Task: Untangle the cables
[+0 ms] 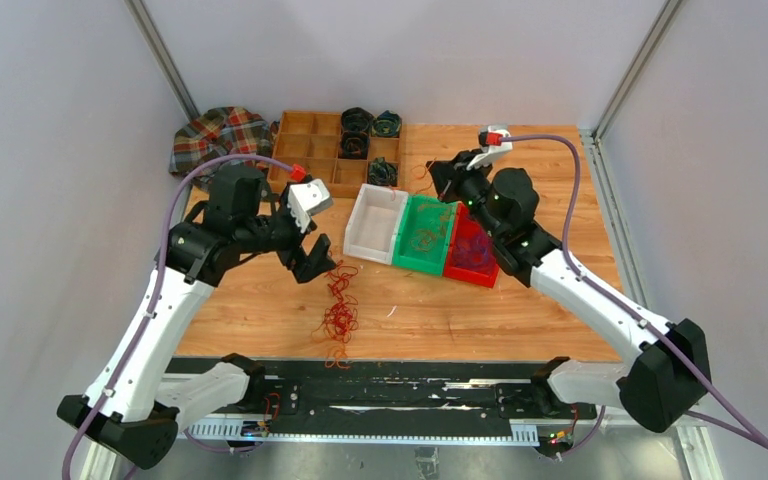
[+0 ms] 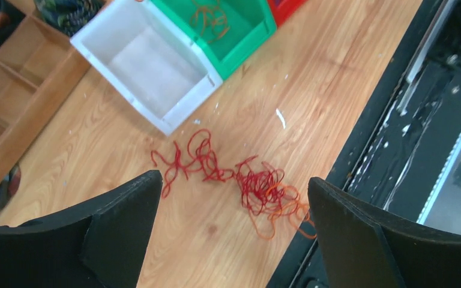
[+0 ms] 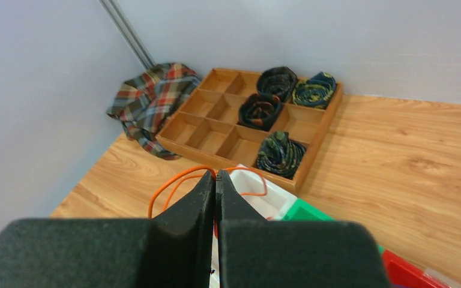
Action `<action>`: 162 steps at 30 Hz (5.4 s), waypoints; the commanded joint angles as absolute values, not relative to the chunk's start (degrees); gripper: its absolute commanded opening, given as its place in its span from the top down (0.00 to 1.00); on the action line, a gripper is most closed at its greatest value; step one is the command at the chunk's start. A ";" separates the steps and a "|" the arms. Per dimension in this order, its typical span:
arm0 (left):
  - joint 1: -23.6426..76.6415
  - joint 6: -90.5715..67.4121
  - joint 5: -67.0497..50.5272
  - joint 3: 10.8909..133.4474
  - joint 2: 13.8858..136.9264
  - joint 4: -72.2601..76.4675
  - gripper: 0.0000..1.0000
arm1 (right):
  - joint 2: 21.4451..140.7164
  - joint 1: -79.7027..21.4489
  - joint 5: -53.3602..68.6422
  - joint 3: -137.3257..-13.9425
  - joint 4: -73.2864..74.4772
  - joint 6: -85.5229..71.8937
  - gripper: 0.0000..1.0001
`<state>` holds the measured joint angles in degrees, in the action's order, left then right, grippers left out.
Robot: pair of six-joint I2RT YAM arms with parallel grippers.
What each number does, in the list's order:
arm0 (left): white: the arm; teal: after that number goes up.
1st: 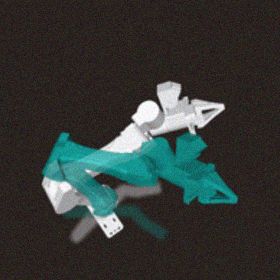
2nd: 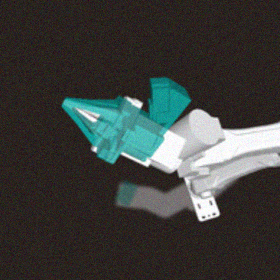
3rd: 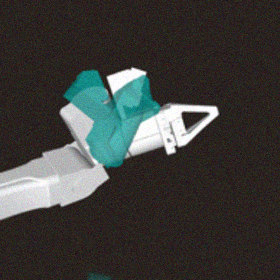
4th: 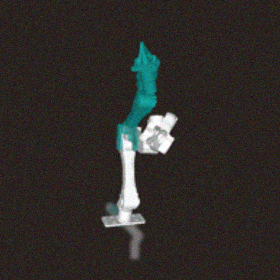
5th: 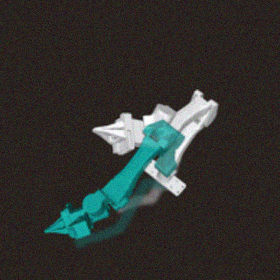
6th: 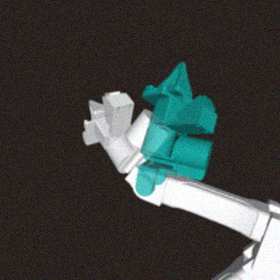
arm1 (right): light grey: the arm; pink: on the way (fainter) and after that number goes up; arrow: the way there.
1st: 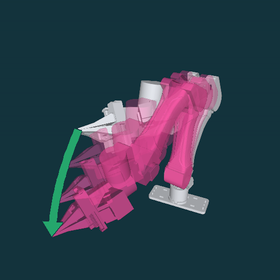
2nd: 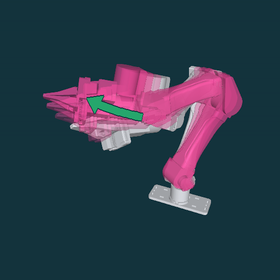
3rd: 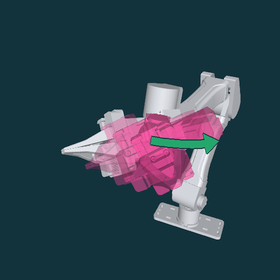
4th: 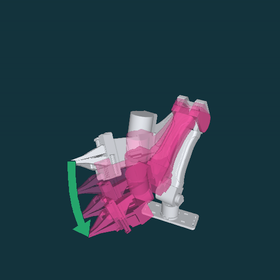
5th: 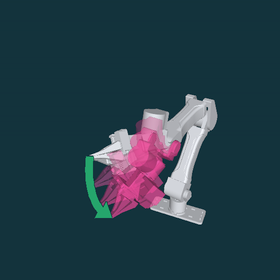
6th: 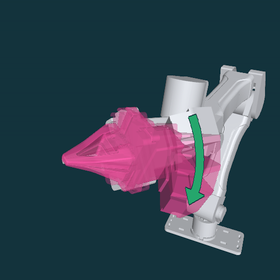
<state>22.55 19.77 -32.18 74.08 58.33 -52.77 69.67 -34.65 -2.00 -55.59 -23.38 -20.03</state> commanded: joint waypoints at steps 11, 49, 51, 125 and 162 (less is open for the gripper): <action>22.95 27.19 -23.78 69.56 54.87 -56.78 0.02 | 76.33 -31.51 -5.96 -55.30 -21.84 -14.22 0.99; 22.97 30.62 -20.60 68.73 53.52 -56.82 0.00 | 76.18 -29.61 -12.33 -50.78 -19.97 -2.78 0.99; 22.98 30.80 -20.21 68.75 53.66 -56.78 0.00 | 77.63 -29.60 -13.04 -52.03 -18.42 -2.37 0.99; 22.96 36.89 -17.08 70.01 54.01 -60.41 0.00 | 98.57 -30.28 10.27 -72.36 12.08 -10.56 0.51; 22.99 43.40 -14.65 44.15 56.69 -47.95 0.02 | 89.25 -61.52 -6.74 -50.00 -13.32 -24.18 0.41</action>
<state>22.63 41.91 -16.56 47.37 57.93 -54.85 81.49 -60.53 -3.14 -46.81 -9.28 -18.50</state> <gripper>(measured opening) 0.980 0.582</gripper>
